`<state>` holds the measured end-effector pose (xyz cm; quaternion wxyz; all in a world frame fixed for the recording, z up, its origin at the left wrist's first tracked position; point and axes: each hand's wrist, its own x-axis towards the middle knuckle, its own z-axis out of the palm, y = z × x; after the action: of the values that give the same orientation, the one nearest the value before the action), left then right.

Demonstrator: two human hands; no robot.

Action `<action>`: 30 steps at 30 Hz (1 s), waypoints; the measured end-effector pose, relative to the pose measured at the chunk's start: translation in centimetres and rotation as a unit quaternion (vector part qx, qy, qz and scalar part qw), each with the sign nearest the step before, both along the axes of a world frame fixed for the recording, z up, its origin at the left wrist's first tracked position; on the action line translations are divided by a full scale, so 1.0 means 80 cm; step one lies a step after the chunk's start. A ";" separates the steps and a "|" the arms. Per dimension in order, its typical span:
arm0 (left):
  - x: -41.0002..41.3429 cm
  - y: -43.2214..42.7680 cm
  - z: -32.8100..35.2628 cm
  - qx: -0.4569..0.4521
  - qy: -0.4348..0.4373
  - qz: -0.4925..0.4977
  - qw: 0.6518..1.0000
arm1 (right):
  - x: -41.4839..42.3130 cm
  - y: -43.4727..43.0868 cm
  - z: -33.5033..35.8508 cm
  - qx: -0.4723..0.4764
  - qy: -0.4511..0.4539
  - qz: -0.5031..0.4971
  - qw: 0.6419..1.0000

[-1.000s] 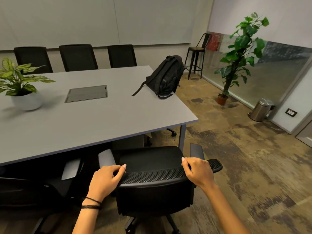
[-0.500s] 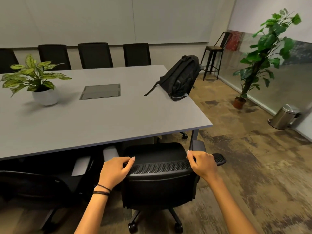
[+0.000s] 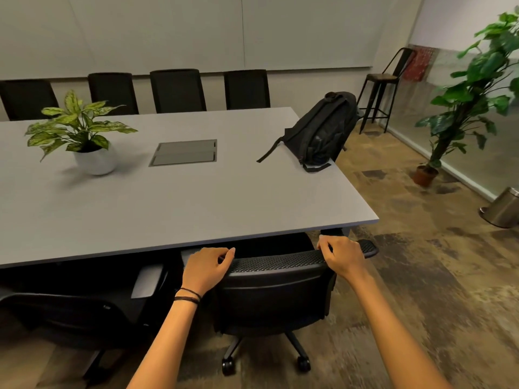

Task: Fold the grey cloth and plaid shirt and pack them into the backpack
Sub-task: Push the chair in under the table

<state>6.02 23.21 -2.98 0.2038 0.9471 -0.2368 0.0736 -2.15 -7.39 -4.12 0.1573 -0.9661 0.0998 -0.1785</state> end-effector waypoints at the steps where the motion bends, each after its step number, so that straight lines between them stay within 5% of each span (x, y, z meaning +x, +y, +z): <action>1: 0.008 -0.002 -0.001 -0.002 -0.001 0.001 1.000 | 0.008 -0.001 0.001 0.000 0.008 0.000 1.000; 30: 0.132 -0.032 -0.005 0.001 -0.027 -0.017 1.000 | 0.128 -0.036 -0.007 0.023 0.007 -0.030 0.999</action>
<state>16.54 20.65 -3.36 0.1979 0.9409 -0.2579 0.0953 8.09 -10.28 -4.69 0.1739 -0.9600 0.1339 -0.1737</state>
